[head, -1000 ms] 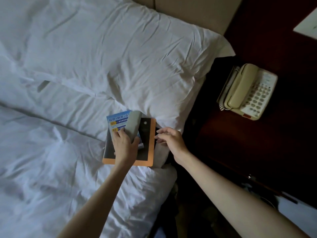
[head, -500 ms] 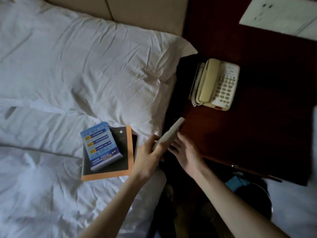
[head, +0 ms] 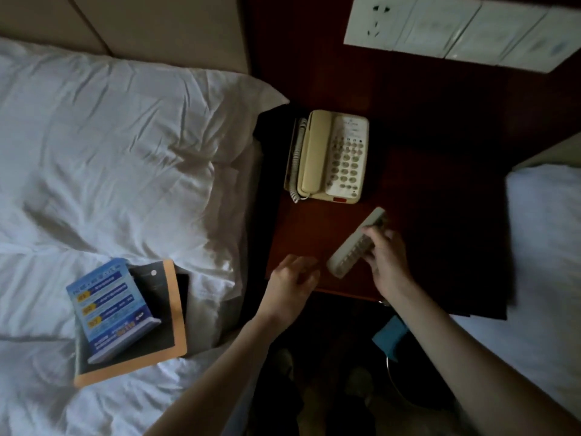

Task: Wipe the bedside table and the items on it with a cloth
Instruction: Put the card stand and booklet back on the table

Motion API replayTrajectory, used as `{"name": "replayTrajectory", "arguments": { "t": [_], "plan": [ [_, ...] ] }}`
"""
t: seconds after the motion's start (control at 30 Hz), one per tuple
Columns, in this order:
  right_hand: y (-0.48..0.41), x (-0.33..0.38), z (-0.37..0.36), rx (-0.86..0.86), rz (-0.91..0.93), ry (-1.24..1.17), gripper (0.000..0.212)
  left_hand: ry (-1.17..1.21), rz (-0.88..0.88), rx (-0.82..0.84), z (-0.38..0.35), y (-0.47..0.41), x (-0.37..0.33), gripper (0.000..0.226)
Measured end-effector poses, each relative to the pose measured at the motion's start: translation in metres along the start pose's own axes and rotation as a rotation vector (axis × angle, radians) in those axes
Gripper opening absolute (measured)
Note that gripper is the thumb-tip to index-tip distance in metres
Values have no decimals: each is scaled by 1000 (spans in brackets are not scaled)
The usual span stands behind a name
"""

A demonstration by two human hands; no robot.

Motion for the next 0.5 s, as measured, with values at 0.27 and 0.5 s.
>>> {"name": "replayTrajectory", "arguments": {
  "t": [0.27,0.5],
  "plan": [
    [-83,33,7,-175,231,301,41,-442,-153,-20,-18,-36,33,48],
    [-138,48,-20,-253,346,608,47,-699,-244,119,-38,-48,63,67]
  ]
}}
Point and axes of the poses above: each hand's wrist, its own y-axis away from the middle knuckle, its own z-axis out of the back of the hand, x = y × z, the point moved 3 cm from there along -y, towards the middle knuckle, and after that the axes turned 9 degrees about -x, right-handed, at the moved point
